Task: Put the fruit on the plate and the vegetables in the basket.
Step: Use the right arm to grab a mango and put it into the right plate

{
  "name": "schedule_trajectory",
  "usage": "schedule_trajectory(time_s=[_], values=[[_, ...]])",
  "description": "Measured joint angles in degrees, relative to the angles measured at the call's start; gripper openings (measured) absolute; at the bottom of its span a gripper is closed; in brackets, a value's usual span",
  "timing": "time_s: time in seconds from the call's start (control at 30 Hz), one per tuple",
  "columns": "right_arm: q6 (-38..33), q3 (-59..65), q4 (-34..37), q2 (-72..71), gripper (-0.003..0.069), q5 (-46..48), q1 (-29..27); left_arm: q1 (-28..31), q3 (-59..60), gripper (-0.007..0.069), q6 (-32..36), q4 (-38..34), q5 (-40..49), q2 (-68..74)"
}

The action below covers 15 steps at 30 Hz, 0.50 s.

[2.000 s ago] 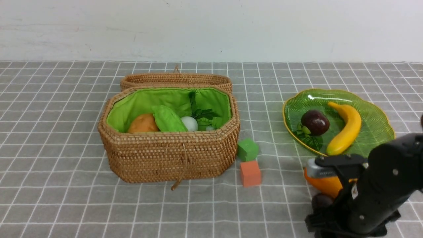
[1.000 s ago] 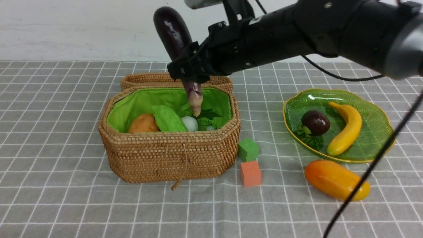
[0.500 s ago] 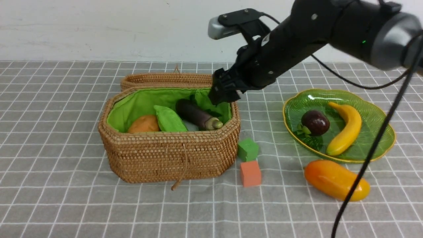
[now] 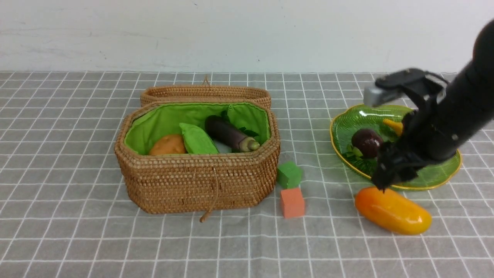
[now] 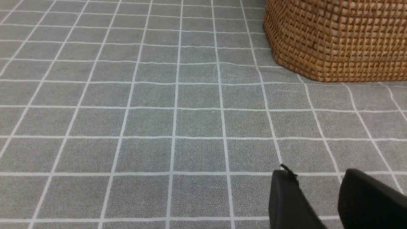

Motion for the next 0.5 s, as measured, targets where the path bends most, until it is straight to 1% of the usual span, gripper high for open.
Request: schedule_trajectory(time_s=[0.1, 0.13, 0.17, 0.27, 0.4, 0.5], values=[[-0.5, 5.2, -0.9, 0.2, 0.0593, -5.9, 0.0, 0.0, 0.0, 0.0239, 0.0, 0.0, 0.0, 0.0], [-0.5, 6.0, -0.9, 0.3, 0.0600, -6.8, 0.1, 0.0, 0.0, 0.0239, 0.0, 0.0, 0.0, 0.0], [-0.5, 7.4, -1.3, 0.7, 0.0626, -9.1, 0.1, 0.0, 0.0, 0.0239, 0.0, 0.0, 0.0, 0.0], [-0.5, 8.8, -3.2, 3.1, 0.0667, -14.1, 0.0, 0.0, 0.0, 0.0239, 0.0, 0.0, 0.0, 0.0], [-0.5, 8.8, -5.6, 6.2, 0.0673, -17.1, 0.0, 0.0, 0.0, 0.0239, 0.0, 0.0, 0.0, 0.0], [-0.6, 8.8, -6.3, 8.2, 0.0658, -17.0, 0.0, 0.0, 0.0, 0.0239, 0.0, 0.0, 0.0, 0.0]])
